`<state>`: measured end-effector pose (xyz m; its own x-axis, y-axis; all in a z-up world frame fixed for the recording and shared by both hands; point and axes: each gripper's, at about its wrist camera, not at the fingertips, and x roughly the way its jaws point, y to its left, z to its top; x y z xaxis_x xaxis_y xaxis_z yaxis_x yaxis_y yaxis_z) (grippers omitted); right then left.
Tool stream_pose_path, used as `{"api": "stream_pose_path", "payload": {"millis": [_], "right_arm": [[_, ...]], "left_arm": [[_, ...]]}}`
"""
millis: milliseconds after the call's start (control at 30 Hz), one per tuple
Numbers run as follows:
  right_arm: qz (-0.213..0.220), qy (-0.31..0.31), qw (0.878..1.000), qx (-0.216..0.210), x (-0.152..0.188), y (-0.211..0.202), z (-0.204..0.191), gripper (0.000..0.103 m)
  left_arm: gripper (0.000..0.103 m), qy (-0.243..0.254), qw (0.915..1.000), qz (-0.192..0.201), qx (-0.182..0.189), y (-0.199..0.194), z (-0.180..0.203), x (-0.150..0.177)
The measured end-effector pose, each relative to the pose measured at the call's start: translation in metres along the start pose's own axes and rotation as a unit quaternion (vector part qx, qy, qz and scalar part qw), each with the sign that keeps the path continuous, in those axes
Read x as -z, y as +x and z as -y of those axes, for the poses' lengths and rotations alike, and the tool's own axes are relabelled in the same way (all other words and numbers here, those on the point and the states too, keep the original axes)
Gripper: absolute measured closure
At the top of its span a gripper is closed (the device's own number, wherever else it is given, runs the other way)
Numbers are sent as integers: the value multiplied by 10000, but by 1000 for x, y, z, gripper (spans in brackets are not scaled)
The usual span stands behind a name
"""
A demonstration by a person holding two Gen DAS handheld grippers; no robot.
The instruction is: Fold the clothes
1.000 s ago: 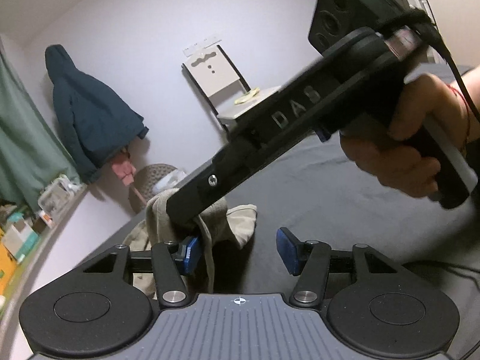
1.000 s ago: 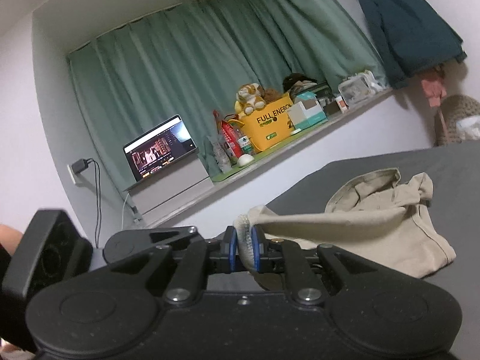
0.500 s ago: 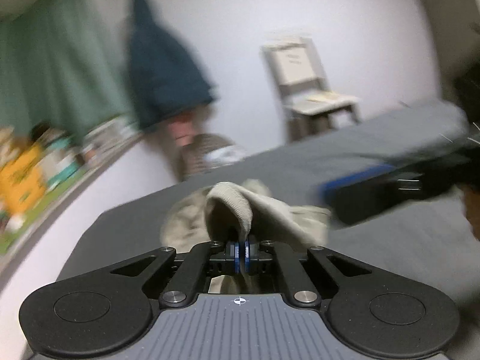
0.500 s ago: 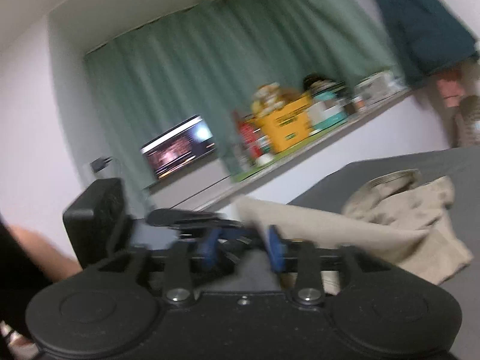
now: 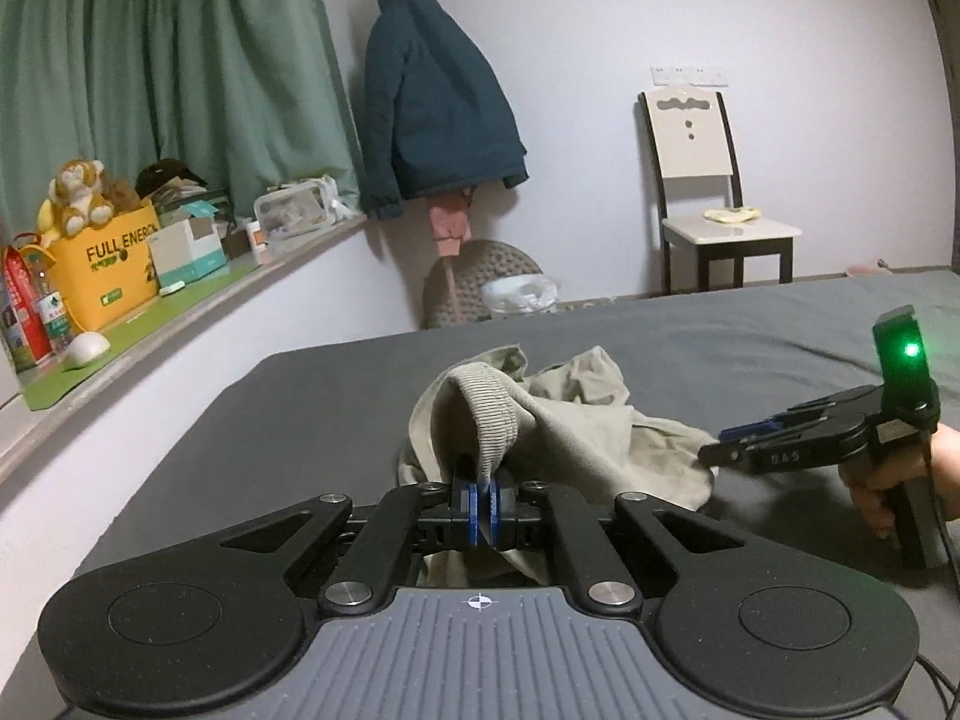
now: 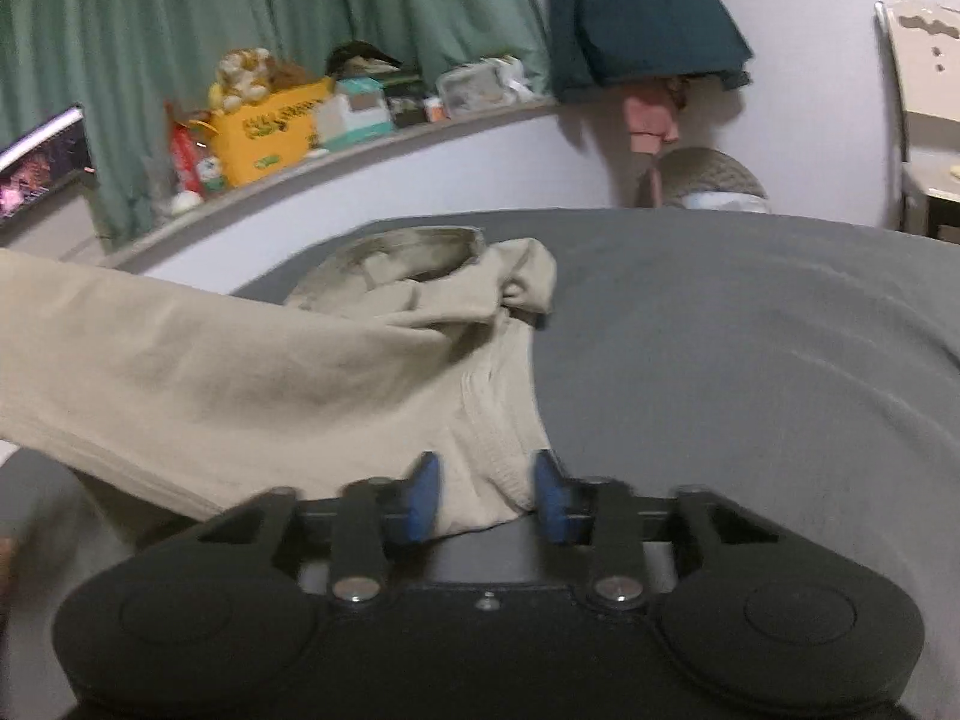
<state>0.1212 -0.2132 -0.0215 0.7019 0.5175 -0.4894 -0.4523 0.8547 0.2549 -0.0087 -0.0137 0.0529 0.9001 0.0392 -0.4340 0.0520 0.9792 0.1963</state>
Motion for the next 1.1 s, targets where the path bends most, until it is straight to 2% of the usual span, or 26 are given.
{"api": "stream_pose_path", "payload": {"millis": [67, 133, 200, 267, 300, 333, 367, 400, 433, 467, 533, 567, 600, 633, 700, 800, 833, 900, 1000, 1100], "right_arm": [[299, 310, 9984, -379, -7, -14, 4, 102], [755, 697, 9910, -854, -19, -35, 9, 102], [1385, 1128, 9735, -1425, -34, -62, 13, 102], [1978, 1416, 9511, -1905, -50, -90, 14, 102], [2153, 1308, 9501, -1837, -57, -102, 12, 102], [2261, 1139, 9539, -1610, -64, -112, 8, 91], [2235, 890, 9619, -1301, -69, -117, 3, 76], [2035, 705, 9704, -1089, -66, -111, 0, 23], [1780, 622, 9769, -1007, -58, -100, 0, 5], [1524, 539, 9825, -925, -50, -90, -1, 12], [977, 399, 9914, -768, -34, -67, -2, 46], [662, 364, 9947, -702, -26, -54, -5, 54], [347, 329, 9968, -635, -17, -40, -7, 58], [31, 293, 9980, -568, -9, -27, -9, 58], [-227, 138, 9977, -622, 5, -10, -17, 58], [-250, -93, 9972, -701, 14, -5, -23, 60], [-253, -173, 9969, -721, 16, -5, -25, 76], [-221, -89, 9955, -923, 17, -8, -26, 102], [321, 651, 9840, -1628, -5, -22, -23, 102], [1236, 1451, 9545, -2293, -34, -55, -10, 102]], "left_arm": [[99, -123, 9999, 0, -42, -2, -5, -1], [99, -242, 9996, 95, -133, -6, -10, -3], [99, -323, 9986, 307, -269, -13, -17, -9], [99, -337, 9968, 585, -426, -22, -23, -17], [99, -326, 9961, 674, -471, -25, -25, -20], [99, -307, 9955, 744, -509, -28, -26, -23], [99, -289, 9948, 815, -546, -30, -27, -25], [99, -263, 9946, 839, -559, -31, -27, -26], [99, -242, 9948, 821, -547, -30, -26, -26], [99, -229, 9953, 778, -525, -29, -25, -26], [99, -227, 9962, 688, -489, -25, -24, -24], [99, -232, 9963, 668, -485, -25, -25, -24], [99, -238, 9965, 648, -481, -24, -25, -24], [99, -256, 9964, 643, -488, -24, -25, -24], [99, -320, 9962, 638, -506, -23, -28, -23], [99, -413, 9961, 582, -516, -21, -32, -20], [99, -453, 9961, 552, -511, -19, -33, -19], [99, -538, 9960, 502, -504, -16, -36, -17], [99, -592, 9954, 517, -556, -17, -39, -16], [99, -619, 9941, 629, -638, -22, -43, -19]]}}
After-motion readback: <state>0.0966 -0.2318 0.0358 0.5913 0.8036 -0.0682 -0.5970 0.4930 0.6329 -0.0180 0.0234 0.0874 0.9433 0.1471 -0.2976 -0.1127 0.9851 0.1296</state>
